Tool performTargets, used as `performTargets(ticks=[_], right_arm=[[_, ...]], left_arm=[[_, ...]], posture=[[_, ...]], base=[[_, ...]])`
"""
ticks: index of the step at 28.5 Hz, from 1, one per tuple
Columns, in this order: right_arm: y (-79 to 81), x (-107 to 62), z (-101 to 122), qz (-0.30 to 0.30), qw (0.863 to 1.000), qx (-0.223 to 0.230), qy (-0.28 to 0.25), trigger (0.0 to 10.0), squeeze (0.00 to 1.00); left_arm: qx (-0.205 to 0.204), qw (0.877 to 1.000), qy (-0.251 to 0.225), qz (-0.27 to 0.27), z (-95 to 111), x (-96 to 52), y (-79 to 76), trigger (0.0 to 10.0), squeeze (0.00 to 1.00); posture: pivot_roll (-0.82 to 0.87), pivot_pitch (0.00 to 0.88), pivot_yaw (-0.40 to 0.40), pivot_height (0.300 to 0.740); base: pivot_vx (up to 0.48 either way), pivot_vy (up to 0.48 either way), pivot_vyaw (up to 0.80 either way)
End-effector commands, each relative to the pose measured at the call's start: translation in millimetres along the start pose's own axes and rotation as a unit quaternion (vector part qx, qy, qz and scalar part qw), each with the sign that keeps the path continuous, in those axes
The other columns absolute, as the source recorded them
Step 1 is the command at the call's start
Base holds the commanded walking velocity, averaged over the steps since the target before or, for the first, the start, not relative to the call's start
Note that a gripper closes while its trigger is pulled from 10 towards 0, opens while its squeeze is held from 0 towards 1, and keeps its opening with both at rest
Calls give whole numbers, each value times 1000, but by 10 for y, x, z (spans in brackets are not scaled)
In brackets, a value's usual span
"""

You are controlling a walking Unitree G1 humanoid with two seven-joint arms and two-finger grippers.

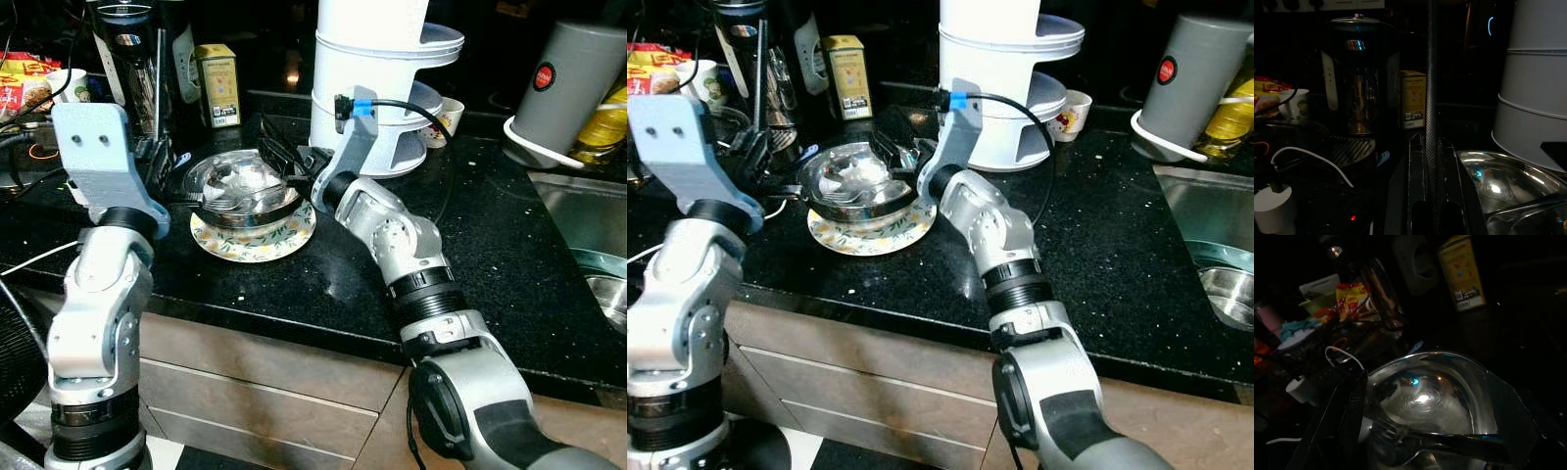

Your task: Kitchen organization

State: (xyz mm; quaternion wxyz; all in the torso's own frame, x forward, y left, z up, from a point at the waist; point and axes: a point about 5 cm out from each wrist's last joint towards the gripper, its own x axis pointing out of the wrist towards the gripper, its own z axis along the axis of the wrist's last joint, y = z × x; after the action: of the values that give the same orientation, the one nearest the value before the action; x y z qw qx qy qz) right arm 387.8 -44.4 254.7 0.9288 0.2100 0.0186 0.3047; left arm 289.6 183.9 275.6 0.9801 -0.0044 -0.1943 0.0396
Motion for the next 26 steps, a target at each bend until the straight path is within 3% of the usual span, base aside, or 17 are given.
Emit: performTargets(ticks=[1, 4, 8, 11, 14, 19, 26], right_arm=[[-22, -24, 118, 6, 999, 15, -33, 10000, 0], [-93, -62, 239, -9, 998, 13, -63, 10000, 0], [-192, -83, 270, -38, 997, 2, -64, 10000, 0], [-295, -111, 263, -65, 997, -13, -48, 10000, 0], [-349, -138, 155, -79, 996, -30, 0, 10000, 0], [-317, -139, 22, -77, 996, -27, 39, 10000, 0], [-272, -99, 28, -71, 996, 2, 47, 10000, 0]], left_arm=[[-2, 1000, 4, 0, -14, -14, -20, 10000, 0], [-4, 1000, 4, -2, -9, -11, -29, 10000, 0], [-4, 1000, 3, -2, -4, -10, -27, 10000, 0], [-4, 1000, 3, -2, 0, -12, -14, 10000, 0], [-4, 1000, 3, -1, -3, -13, 4, 10000, 0], [-4, 1000, 5, 0, -13, -6, 10, 10000, 0], [-5, 1000, 6, 1, -23, -4, 13, 10000, 0]], posture=[[93, 0, -56, 740], [91, 0, -54, 740], [89, 0, -54, 740], [89, 0, -53, 740], [87, 0, -53, 740], [86, 0, -51, 740], [89, 0, -50, 740]], base=[[0, 0, 0], [0, 0, 0], [0, 0, 0], [0, 0, 0], [0, 0, 0], [0, 0, 0], [0, 0, 0]])
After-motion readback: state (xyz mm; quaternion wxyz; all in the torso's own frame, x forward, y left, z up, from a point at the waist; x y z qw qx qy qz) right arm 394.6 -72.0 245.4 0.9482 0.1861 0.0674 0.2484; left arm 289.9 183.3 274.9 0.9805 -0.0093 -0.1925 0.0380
